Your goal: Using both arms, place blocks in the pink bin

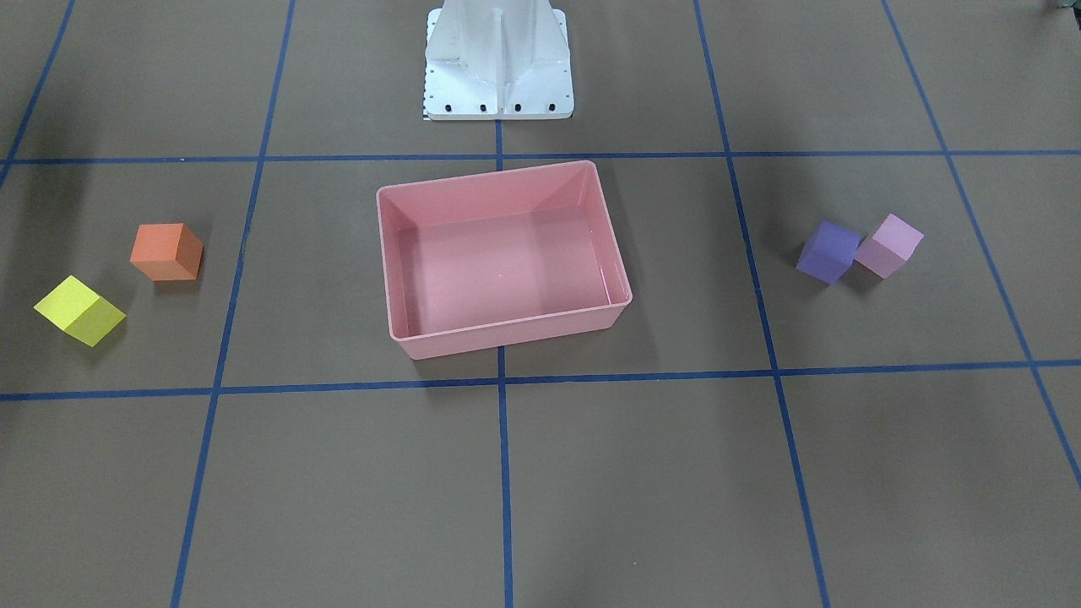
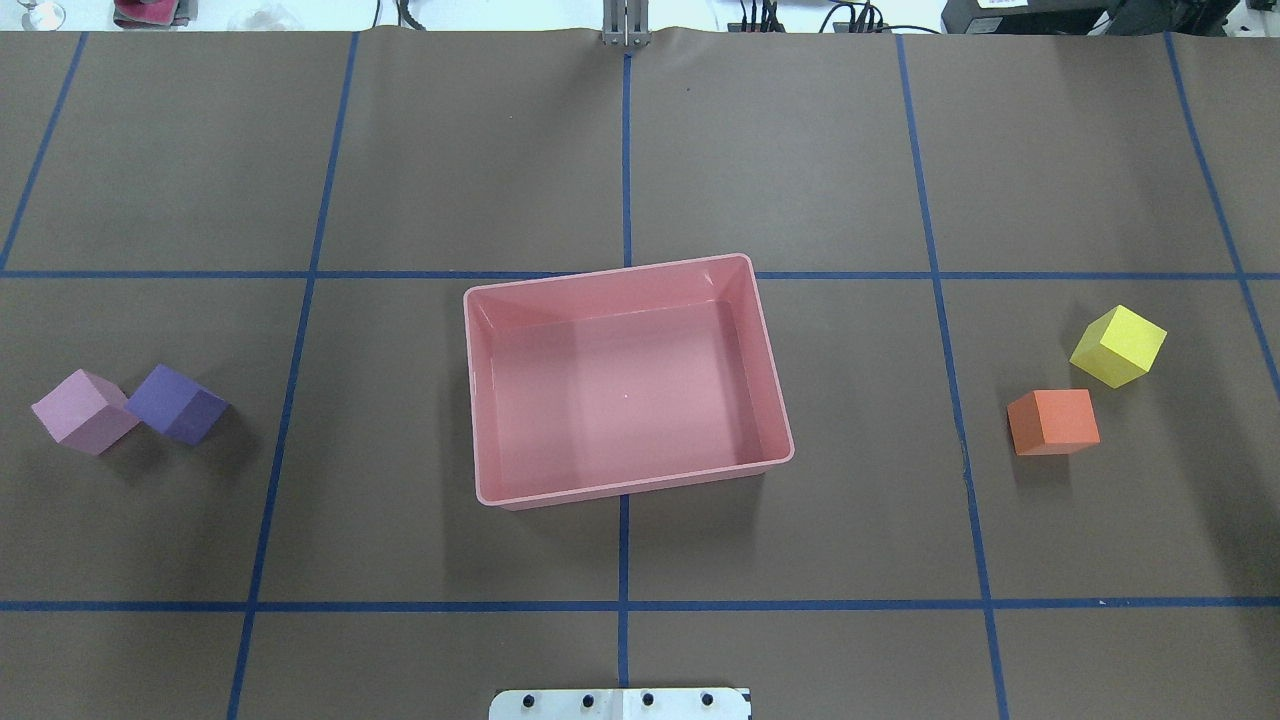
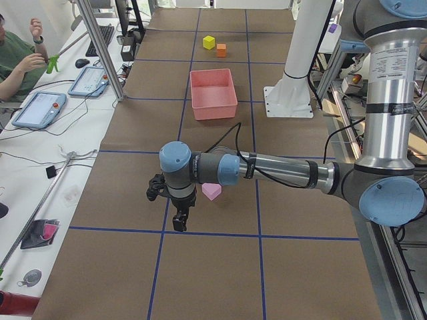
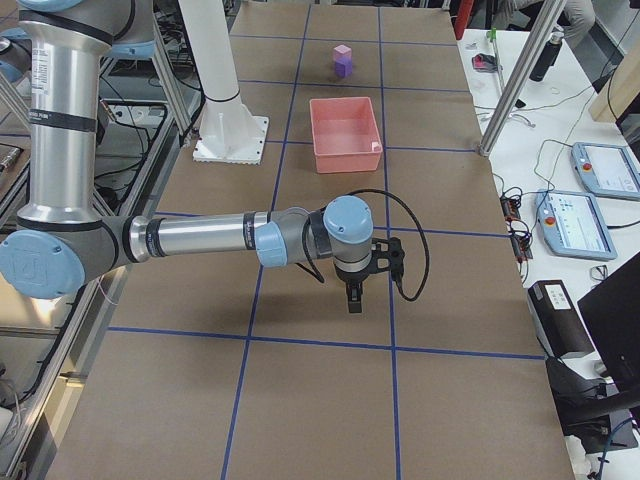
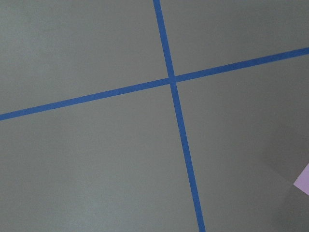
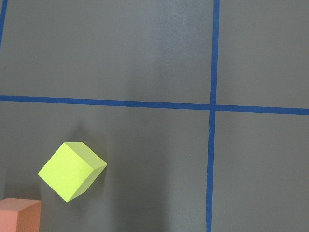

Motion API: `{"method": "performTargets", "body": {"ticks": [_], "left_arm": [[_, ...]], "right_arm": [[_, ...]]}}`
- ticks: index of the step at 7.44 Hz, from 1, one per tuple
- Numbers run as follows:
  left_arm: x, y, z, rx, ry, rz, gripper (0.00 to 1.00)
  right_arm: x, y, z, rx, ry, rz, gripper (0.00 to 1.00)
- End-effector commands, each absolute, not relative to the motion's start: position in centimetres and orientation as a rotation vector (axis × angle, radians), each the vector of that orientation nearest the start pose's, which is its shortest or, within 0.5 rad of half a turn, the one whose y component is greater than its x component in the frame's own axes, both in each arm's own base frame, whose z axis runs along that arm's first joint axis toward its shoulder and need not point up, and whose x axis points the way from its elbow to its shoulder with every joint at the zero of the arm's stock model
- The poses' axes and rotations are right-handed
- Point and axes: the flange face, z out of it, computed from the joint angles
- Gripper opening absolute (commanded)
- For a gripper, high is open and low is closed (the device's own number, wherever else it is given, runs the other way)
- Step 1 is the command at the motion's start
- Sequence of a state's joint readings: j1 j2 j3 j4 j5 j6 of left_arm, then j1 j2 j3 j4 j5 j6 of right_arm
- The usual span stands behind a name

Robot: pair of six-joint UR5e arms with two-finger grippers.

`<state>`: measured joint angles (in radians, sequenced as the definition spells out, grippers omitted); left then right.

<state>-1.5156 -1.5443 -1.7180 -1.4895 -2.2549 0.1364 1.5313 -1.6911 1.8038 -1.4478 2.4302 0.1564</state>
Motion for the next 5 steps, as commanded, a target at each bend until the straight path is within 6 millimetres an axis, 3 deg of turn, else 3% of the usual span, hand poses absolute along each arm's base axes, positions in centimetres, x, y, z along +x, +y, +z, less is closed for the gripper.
{"method": "performTargets", "body": {"ticks": [1, 3, 4, 5], "left_arm": [[-4.4, -48.4, 61.3, 0.066, 0.683, 0.198, 1.0], [-4.3, -49.0, 60.6, 0.077, 0.681, 0.2, 1.0], [-4.3, -49.8, 58.1, 0.124, 0.682, 0.217, 1.0], [-3.9, -50.3, 57.0, 0.146, 0.682, 0.232, 1.0]], "right_arm": [[4.1, -45.3, 58.0, 0.133, -0.881, 0.012, 1.0], [4.1, -45.2, 57.9, 0.134, -0.883, 0.011, 1.0], [4.0, -45.2, 57.6, 0.144, -0.885, 0.006, 1.0], [4.0, -45.2, 57.5, 0.147, -0.888, 0.004, 1.0]]}}
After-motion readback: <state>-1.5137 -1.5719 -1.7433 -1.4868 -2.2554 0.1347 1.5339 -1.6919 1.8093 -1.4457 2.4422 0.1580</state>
